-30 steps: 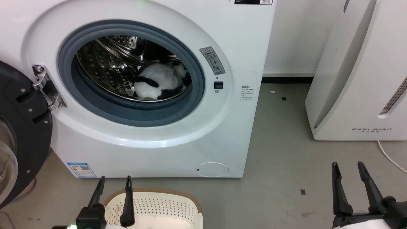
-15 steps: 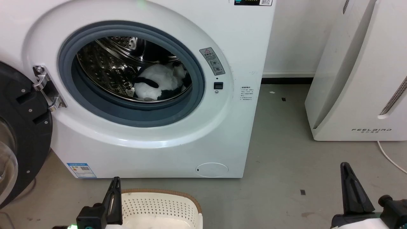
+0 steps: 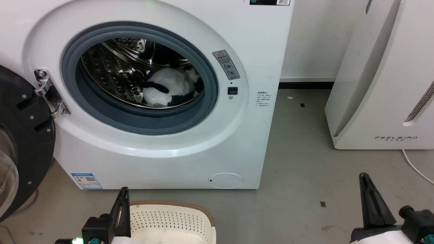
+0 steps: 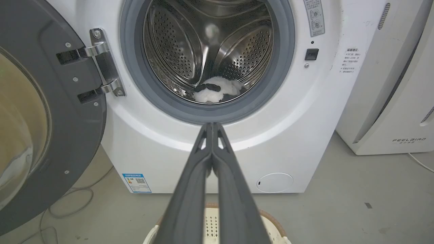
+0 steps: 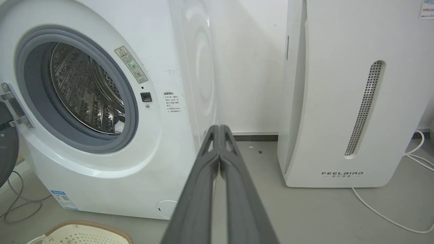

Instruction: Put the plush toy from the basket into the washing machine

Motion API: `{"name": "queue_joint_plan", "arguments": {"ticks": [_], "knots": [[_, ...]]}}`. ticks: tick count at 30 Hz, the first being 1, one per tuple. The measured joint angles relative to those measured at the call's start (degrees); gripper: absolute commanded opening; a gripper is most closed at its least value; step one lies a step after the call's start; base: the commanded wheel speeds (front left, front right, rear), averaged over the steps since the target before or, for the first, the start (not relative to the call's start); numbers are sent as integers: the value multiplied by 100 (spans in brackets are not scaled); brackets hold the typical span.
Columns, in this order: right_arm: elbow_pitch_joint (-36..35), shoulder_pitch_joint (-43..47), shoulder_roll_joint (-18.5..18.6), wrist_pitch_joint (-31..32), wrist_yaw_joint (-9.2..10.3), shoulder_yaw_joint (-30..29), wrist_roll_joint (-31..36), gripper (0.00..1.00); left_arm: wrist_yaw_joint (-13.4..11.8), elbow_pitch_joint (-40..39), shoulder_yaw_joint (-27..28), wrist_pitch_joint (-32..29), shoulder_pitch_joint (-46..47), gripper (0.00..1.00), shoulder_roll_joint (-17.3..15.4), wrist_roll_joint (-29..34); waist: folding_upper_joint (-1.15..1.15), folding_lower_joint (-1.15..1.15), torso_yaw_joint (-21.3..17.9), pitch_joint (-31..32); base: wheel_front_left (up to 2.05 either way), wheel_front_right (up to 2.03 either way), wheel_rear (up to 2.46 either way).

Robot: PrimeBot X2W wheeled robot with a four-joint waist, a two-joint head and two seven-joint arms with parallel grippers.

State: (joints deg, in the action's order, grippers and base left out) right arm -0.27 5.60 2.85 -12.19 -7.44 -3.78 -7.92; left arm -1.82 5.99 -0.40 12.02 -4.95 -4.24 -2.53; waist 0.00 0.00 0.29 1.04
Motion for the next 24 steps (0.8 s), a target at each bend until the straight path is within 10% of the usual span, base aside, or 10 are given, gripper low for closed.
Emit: {"name": "queue_joint_plan", "arguments": {"ticks": [24], "knots": [[1, -90, 0, 301, 0, 76, 223, 0, 47, -120, 3, -292, 79, 0, 24, 43, 0, 0, -7, -25, 0, 0, 0]]}}
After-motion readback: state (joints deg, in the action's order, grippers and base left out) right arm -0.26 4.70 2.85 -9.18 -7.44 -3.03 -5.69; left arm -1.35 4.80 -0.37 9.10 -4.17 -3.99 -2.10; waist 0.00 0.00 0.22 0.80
